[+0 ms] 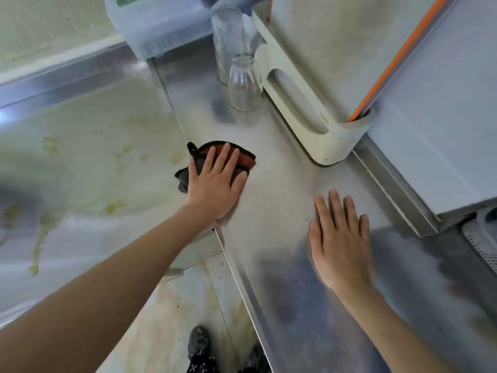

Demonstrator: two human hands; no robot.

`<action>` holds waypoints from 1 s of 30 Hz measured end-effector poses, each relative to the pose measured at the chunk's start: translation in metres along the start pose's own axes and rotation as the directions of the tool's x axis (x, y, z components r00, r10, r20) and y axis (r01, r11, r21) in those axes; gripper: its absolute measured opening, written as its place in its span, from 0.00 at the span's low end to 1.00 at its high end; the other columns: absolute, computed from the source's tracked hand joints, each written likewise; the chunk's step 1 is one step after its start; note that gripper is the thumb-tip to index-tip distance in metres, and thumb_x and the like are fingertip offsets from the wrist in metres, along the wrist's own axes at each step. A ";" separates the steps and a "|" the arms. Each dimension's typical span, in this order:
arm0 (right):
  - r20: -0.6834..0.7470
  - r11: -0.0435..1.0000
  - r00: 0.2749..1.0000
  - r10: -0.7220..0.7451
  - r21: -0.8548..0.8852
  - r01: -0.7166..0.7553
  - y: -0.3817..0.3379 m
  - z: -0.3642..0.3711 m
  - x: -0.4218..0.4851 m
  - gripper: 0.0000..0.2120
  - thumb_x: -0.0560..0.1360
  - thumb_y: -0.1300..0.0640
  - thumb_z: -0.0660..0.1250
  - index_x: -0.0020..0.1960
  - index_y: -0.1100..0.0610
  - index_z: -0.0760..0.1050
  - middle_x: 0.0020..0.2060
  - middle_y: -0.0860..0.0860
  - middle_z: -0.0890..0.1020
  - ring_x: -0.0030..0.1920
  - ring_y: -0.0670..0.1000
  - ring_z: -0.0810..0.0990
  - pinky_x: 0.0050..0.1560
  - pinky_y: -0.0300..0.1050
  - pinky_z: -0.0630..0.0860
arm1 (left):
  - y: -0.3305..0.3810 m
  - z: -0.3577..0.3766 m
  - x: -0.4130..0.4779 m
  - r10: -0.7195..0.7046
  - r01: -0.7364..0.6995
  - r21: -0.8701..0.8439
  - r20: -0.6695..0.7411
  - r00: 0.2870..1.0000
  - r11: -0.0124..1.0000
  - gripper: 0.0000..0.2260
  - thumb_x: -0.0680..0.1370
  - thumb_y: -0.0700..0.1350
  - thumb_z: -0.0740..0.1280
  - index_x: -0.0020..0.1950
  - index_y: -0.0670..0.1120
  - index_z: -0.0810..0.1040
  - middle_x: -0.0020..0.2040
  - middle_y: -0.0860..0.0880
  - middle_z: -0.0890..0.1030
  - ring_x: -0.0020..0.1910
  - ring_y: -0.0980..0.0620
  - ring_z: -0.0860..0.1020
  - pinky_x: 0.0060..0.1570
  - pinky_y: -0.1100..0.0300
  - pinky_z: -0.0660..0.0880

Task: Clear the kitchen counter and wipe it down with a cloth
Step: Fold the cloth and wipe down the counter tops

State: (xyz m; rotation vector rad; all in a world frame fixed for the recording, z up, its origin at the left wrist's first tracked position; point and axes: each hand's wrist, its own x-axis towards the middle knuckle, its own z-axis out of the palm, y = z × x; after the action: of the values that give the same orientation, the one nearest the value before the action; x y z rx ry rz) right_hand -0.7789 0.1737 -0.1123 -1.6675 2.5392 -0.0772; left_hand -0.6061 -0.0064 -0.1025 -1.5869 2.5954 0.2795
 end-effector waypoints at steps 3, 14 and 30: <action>-0.010 1.000 1.000 0.014 0.014 -0.014 -0.001 -0.002 0.001 0.25 0.79 0.48 0.44 0.73 0.55 0.60 0.73 0.56 0.63 0.72 0.61 0.61 0.67 0.62 0.62 | -0.001 0.000 0.003 -0.047 0.047 -0.005 -0.036 0.998 0.999 0.26 0.80 0.60 0.44 0.76 0.54 0.49 0.77 0.53 0.49 0.76 0.50 0.46 0.70 0.42 0.41; 0.018 1.000 1.000 0.016 0.007 -0.016 -0.002 -0.005 0.001 0.25 0.79 0.49 0.45 0.74 0.56 0.60 0.72 0.58 0.63 0.72 0.62 0.62 0.66 0.63 0.62 | -0.025 0.007 -0.045 0.242 -0.238 0.069 -0.050 0.969 0.969 0.26 0.78 0.62 0.45 0.75 0.55 0.56 0.75 0.55 0.58 0.75 0.50 0.55 0.70 0.43 0.44; -0.071 0.969 0.995 -0.063 0.235 0.078 -0.154 -0.002 0.104 0.22 0.79 0.53 0.49 0.71 0.57 0.64 0.72 0.56 0.64 0.73 0.57 0.62 0.69 0.58 0.61 | -0.110 -0.018 0.043 0.313 -0.310 0.050 -0.056 0.948 0.949 0.25 0.78 0.60 0.49 0.73 0.54 0.63 0.73 0.54 0.64 0.73 0.49 0.62 0.69 0.41 0.52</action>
State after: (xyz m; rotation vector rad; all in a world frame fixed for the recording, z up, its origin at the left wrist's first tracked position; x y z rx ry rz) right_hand -0.6795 0.0174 -0.1013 -1.6841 2.3993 -0.4285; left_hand -0.5278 -0.0969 -0.1042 -1.1853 2.8767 0.1979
